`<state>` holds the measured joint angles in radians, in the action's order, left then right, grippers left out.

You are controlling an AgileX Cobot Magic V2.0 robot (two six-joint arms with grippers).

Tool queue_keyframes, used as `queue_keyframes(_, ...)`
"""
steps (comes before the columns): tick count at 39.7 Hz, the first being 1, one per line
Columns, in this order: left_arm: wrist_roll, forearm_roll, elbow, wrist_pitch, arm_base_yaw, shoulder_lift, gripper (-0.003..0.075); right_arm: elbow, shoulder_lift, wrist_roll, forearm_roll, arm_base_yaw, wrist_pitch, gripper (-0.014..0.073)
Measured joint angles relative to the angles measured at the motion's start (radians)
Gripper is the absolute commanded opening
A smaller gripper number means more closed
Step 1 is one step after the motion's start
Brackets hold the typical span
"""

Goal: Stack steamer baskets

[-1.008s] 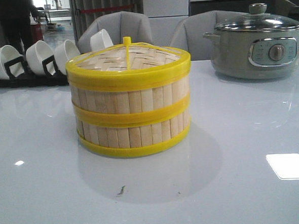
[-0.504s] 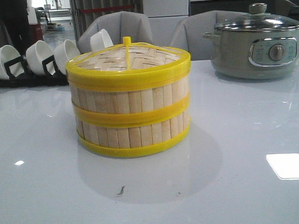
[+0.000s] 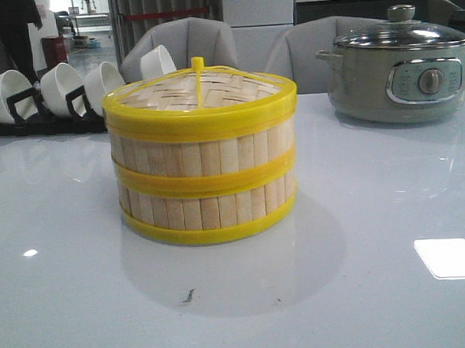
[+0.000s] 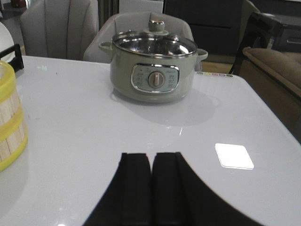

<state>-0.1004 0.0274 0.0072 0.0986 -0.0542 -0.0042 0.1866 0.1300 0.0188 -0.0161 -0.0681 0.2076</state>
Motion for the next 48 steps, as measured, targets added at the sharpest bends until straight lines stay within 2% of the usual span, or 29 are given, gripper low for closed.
queue_keyframes(7,0.0,0.0,0.0,0.0,0.0,0.0,0.0084,-0.094,-0.124,0.0,0.0,0.0,-0.032,0.0027)
queue_keyframes(14,0.0,0.0,0.0,-0.002,0.0,0.0,0.0084,-0.207,-0.14,0.0,0.035,0.0,-0.127,0.0027)
queue_keyframes(38,0.0,0.0,0.0,-0.002,0.0,0.0,0.0084,-0.216,-0.14,0.002,0.064,0.0,-0.147,0.0028)
queue_keyframes(48,0.0,0.0,0.0,-0.002,0.0,0.0,0.0084,-0.216,-0.14,0.077,0.118,0.0,-0.151,0.0028)
